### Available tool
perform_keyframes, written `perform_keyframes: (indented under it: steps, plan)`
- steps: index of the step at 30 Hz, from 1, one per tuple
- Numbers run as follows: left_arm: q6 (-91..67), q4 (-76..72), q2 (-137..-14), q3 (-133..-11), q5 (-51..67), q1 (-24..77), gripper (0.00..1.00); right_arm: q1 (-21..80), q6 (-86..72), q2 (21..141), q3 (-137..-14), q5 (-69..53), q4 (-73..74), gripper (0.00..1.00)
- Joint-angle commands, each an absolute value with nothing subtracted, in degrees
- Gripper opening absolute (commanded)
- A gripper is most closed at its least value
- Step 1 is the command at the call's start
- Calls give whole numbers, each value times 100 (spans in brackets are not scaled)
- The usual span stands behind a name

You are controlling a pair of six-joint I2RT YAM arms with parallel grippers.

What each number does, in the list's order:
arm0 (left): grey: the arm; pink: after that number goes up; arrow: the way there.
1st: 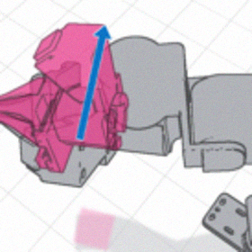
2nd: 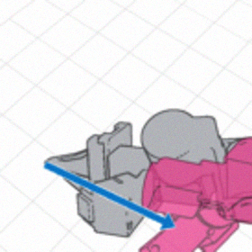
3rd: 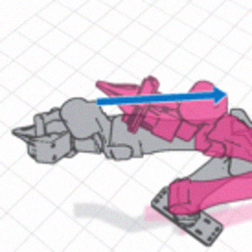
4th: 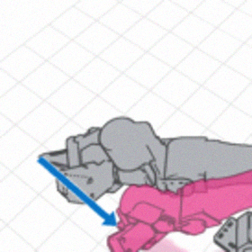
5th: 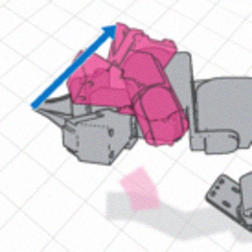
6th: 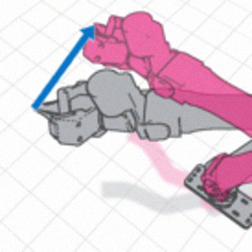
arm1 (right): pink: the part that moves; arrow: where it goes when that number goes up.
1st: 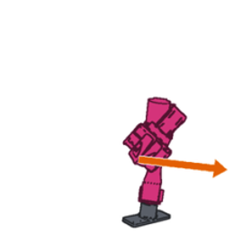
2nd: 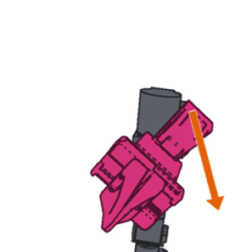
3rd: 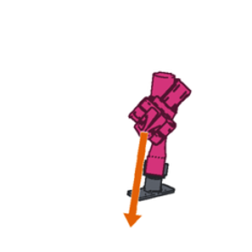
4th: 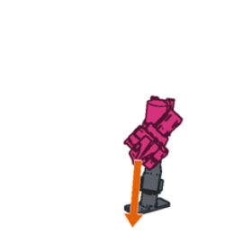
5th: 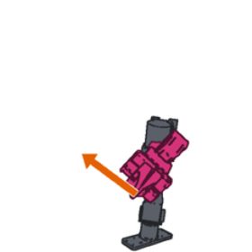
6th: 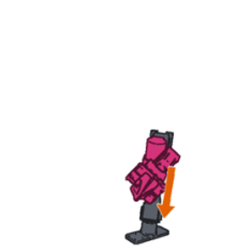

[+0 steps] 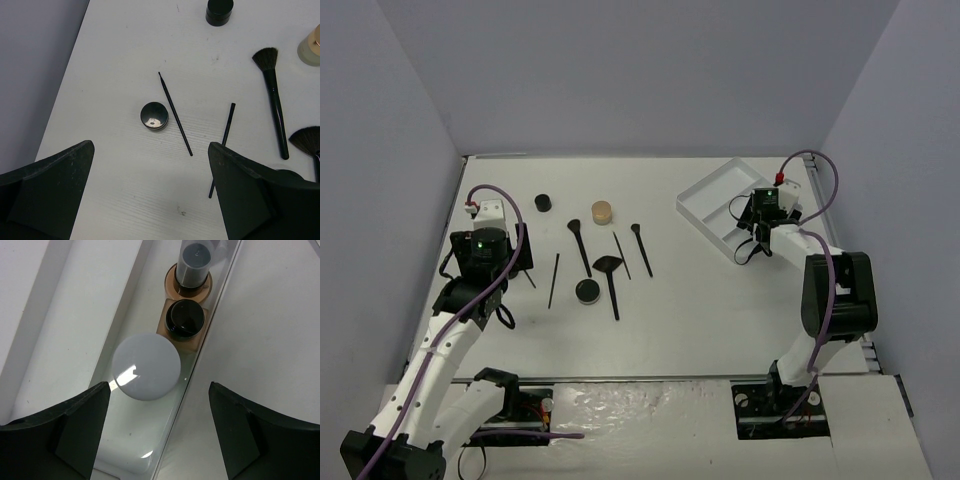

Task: Organize the makeup

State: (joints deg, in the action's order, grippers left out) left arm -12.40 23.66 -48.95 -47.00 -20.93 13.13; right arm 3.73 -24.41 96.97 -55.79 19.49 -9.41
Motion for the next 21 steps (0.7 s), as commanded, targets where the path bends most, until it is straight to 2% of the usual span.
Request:
perform_keyframes:
  steps: [1, 10, 15, 19, 21]
  plan:
    - [-1181, 2004, -4839, -4769, -2224, 1345, 97, 360, -2583, 9134, -5724, 2017, -750, 83]
    - [-1178, 2012, -4938, -4790, -2197, 1345, 97, 877, -2256, 7962, -6075, 1815, 234, 91]
    - [-1187, 2013, -5002, -4809, -2169, 1345, 97, 2038, -2008, 7689, -6309, 1563, 588, 90]
    - [-1204, 2030, -5054, -4825, -2144, 1345, 97, 3401, -2094, 7978, -6475, 1507, 718, 88]
    - [-1204, 2030, -5054, -4825, -2145, 1345, 97, 3771, -2241, 8205, -6548, 1314, 688, 87]
